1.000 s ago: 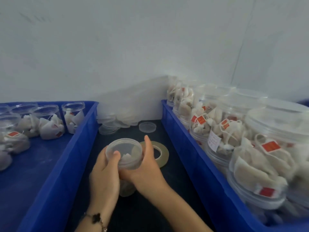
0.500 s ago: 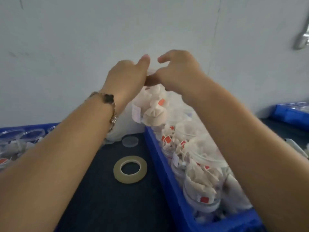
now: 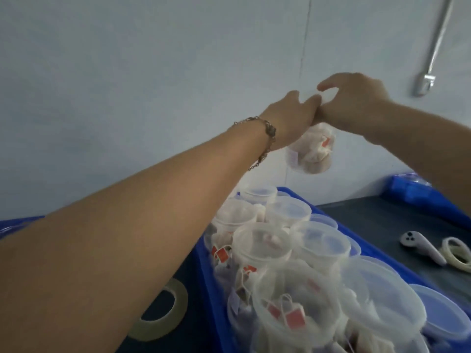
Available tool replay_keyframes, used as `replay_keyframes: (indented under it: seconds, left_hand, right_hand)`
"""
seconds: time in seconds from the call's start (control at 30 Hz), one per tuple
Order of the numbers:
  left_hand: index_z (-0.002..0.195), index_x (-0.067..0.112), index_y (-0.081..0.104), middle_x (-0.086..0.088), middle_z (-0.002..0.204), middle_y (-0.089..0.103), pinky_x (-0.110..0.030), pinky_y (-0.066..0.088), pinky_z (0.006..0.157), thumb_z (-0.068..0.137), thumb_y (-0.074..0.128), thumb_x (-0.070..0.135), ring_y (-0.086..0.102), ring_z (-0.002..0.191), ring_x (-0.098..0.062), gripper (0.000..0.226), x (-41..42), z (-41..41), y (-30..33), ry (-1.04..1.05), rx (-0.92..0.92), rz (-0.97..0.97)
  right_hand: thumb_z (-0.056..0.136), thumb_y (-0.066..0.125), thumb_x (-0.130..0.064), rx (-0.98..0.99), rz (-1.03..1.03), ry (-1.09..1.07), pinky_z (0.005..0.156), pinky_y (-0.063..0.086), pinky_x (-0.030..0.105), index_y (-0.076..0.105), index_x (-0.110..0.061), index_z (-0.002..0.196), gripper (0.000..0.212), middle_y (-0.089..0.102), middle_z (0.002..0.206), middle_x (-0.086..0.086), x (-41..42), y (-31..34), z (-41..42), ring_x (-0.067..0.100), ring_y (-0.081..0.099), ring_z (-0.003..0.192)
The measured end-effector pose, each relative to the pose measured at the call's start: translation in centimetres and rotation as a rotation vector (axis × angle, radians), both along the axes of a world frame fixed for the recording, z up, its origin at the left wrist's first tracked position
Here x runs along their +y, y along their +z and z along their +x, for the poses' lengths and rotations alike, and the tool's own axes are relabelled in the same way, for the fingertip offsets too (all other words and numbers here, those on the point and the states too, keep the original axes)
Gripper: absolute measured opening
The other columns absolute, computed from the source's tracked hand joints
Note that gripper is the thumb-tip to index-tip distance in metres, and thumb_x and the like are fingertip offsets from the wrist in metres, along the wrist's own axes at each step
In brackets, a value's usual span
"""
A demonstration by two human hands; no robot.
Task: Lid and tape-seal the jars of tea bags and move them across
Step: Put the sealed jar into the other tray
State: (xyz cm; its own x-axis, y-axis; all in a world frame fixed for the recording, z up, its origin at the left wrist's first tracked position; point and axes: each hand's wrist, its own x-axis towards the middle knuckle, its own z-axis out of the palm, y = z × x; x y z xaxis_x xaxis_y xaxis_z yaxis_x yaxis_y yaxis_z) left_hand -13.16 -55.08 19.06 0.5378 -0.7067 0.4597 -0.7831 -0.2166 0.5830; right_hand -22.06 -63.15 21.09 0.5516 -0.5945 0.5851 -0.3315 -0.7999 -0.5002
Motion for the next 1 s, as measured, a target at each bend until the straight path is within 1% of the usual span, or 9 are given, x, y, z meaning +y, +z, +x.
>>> replay_keyframes:
  seconds: [0.07,0.13,0.2,0.27,0.47,0.6,0.7,0.87,1.0]
  left_hand:
    - [0.136,-0.005,0.035,-0.026,0.133,0.049,-0.044,0.039,0.099,0.099,0.016,0.048,0.048,0.121,-0.039,0.068,-2.0,1.2,-2.0,-0.053,0.005,0.139]
    - [0.144,0.009,0.028,-0.016,0.141,0.047,-0.053,0.017,0.113,0.092,0.002,0.062,0.039,0.133,-0.035,0.079,-3.5,2.5,-4.6,-0.017,-0.051,0.289]
    - [0.151,0.026,0.007,-0.004,0.15,0.038,-0.053,-0.01,0.112,0.085,-0.005,0.07,0.015,0.146,-0.024,0.08,-4.6,3.6,-7.2,0.019,-0.075,0.321]
    - [0.151,0.03,-0.001,0.0,0.154,0.03,-0.05,-0.019,0.109,0.085,-0.006,0.071,0.003,0.147,-0.016,0.078,-5.4,4.2,-8.2,0.013,-0.07,0.243]
    - [0.15,0.033,0.009,0.001,0.158,0.021,-0.054,-0.013,0.111,0.081,-0.006,0.074,0.002,0.147,-0.017,0.082,-7.3,5.0,-6.9,0.034,-0.066,0.284]
    - [0.151,0.033,0.002,0.0,0.16,0.003,-0.059,-0.012,0.111,0.075,-0.013,0.078,-0.019,0.145,-0.023,0.09,-7.1,4.9,-9.8,0.121,-0.087,0.528]
    - [0.151,0.029,-0.005,0.002,0.159,0.012,-0.053,-0.026,0.108,0.082,-0.015,0.072,-0.022,0.143,-0.015,0.082,-6.7,4.3,-12.1,0.065,-0.143,0.625]
    - [0.151,0.036,0.015,0.009,0.158,0.018,-0.054,-0.027,0.106,0.084,-0.015,0.07,-0.017,0.145,-0.012,0.08,-6.2,4.5,-12.7,0.031,-0.184,0.724]
    - [0.148,0.036,0.027,0.01,0.155,0.026,-0.056,-0.026,0.106,0.085,-0.015,0.067,-0.015,0.145,-0.015,0.082,-5.8,4.3,-12.9,0.042,-0.252,0.757]
  right_hand:
    - [0.071,0.074,-0.032,0.049,0.042,-0.026,0.069,0.041,0.024,0.055,-0.031,0.128,0.06,0.06,0.114,0.002,-2.1,-1.9,0.9,0.017,0.05,0.085]
    - [0.074,0.072,-0.028,0.084,0.127,-0.008,0.065,0.04,0.022,0.056,-0.031,0.128,0.057,0.061,0.113,0.002,-3.9,-4.4,1.6,0.018,0.051,0.081]
    - [0.076,0.073,-0.028,0.064,0.182,0.014,0.064,0.043,0.02,0.06,-0.029,0.126,0.051,0.06,0.113,0.0,-5.1,-6.3,2.1,0.017,0.052,0.085]
    - [0.072,0.079,-0.033,-0.015,0.244,0.03,0.076,0.048,0.021,0.065,-0.026,0.12,0.051,0.061,0.114,-0.001,-6.0,-6.9,2.5,0.019,0.059,0.092]
    - [0.067,0.081,-0.043,-0.052,0.142,0.007,0.084,0.038,0.019,0.064,-0.022,0.123,0.062,0.063,0.125,0.002,-7.4,-8.0,3.0,0.015,0.058,0.11]
    - [0.073,0.077,-0.037,0.105,0.101,-0.019,0.07,0.042,0.02,0.068,-0.022,0.116,0.047,0.069,0.111,0.005,-7.7,-11.2,3.6,0.011,0.057,0.072]
    - [0.077,0.075,-0.034,0.132,0.194,0.013,0.062,0.044,0.023,0.072,-0.027,0.106,0.03,0.072,0.1,0.005,-8.2,-14.2,3.7,0.01,0.058,0.065]
    - [0.085,0.066,-0.033,0.113,0.296,0.123,0.057,0.04,0.019,0.072,-0.034,0.086,0.006,0.067,0.071,-0.006,-8.5,-17.4,3.5,0.006,0.057,0.065]
    - [0.089,0.057,-0.03,0.16,0.252,0.155,0.058,0.037,0.021,0.06,-0.043,0.073,0.021,0.061,0.068,-0.015,-8.7,-18.2,3.7,0.007,0.055,0.068]
